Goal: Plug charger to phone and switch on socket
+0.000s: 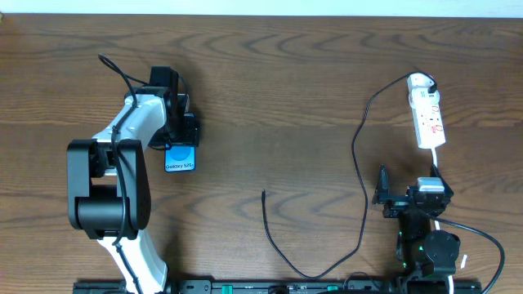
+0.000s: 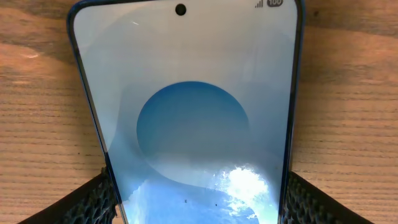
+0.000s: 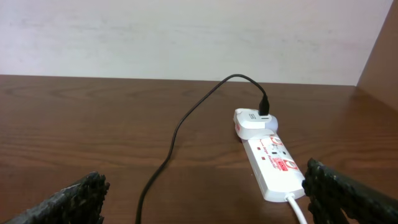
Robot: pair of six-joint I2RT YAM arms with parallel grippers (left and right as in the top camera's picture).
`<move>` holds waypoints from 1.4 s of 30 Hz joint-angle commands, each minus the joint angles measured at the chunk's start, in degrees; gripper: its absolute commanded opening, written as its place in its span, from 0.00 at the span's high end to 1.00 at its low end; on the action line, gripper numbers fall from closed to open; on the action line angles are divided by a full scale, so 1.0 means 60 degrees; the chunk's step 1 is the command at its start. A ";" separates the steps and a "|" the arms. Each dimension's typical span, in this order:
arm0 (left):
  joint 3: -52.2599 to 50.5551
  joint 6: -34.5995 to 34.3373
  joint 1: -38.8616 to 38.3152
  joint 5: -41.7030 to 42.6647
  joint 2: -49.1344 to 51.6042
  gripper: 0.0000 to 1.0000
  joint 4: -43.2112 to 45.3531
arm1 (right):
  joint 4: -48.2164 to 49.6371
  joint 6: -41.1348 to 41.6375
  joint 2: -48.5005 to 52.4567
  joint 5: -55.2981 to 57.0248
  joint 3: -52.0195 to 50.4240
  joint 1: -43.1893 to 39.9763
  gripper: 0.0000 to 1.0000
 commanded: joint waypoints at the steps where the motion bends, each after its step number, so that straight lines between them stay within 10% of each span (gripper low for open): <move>1: -0.0346 0.0131 0.0033 0.0007 0.0222 0.32 -0.0055 | -0.0029 -0.0087 -0.0076 0.0044 -0.0011 0.0080 0.01; 20: -0.0346 0.0135 0.0033 0.0000 0.0222 0.41 -0.0051 | -0.0029 -0.0087 -0.0076 0.0044 -0.0011 0.0080 0.01; 29: -0.0346 0.0135 0.0033 0.0000 0.0222 0.92 -0.0051 | -0.0029 -0.0084 -0.0076 0.0044 -0.0011 0.0080 0.01; 42: -0.0346 0.0135 0.0033 0.0000 0.0222 0.93 -0.0055 | -0.0029 -0.0087 -0.0076 0.0044 -0.0011 0.0080 0.01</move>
